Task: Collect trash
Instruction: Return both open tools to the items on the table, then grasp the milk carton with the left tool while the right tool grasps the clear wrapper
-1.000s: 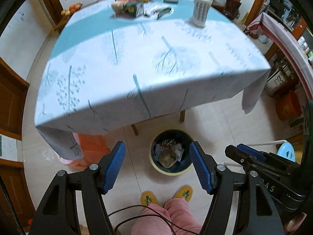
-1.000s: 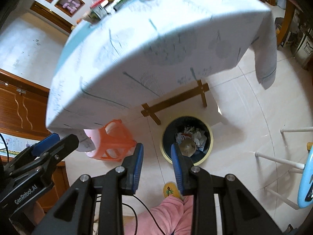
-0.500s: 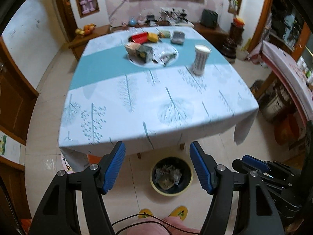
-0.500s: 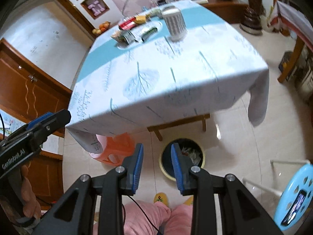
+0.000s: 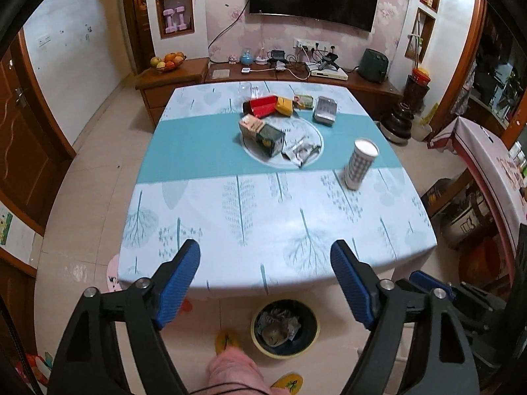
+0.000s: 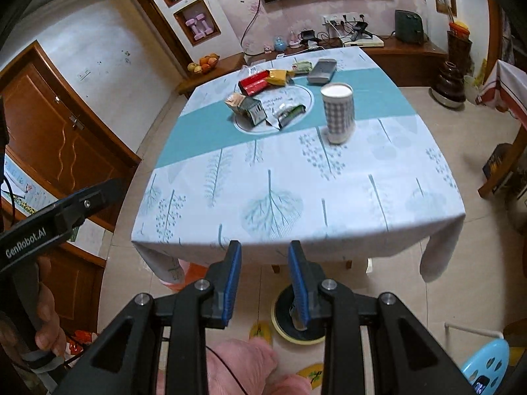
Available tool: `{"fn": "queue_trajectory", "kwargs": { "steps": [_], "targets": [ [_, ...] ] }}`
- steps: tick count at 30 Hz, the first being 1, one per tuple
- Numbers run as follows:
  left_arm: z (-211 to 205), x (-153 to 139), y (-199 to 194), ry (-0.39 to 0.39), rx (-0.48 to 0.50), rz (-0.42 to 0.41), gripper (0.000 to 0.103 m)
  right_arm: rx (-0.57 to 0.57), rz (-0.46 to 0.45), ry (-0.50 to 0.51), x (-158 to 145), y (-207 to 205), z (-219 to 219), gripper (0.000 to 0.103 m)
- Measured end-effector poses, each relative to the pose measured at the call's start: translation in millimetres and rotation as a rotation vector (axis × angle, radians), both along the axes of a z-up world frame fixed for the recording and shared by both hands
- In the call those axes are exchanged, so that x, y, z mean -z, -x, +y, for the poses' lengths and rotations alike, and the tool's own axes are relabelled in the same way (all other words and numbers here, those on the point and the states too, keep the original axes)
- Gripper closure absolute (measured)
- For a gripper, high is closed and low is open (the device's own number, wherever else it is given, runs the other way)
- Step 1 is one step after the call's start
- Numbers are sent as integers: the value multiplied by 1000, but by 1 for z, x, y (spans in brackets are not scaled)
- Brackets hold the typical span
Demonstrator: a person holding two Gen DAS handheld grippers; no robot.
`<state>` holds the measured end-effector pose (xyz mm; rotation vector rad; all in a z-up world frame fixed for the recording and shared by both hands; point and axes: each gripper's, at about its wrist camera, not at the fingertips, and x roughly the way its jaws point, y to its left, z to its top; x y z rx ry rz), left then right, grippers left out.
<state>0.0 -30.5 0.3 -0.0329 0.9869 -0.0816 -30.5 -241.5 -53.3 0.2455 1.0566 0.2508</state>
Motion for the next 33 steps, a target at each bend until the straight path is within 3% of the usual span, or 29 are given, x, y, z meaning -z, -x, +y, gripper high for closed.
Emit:
{"fn": "queue_trajectory", "kwargs": {
  "steps": [4,16,23,27,33],
  "targets": [
    [5,5,-43,18,19,16,5,0,-7,23,-3,-24,7,74],
    [10,40,-225,54,74,99,1,132,46,49,0,-157,28,74],
    [5,94,-319,43,57,177,1,264,74,59,19,-256,38,73],
    [1,134,-351,-17,21,258,1,338,116,79,44,-300,38,73],
    [-1,174,-366,-55,9,351,1,410,170,98,72,-335,29,73]
  ]
}}
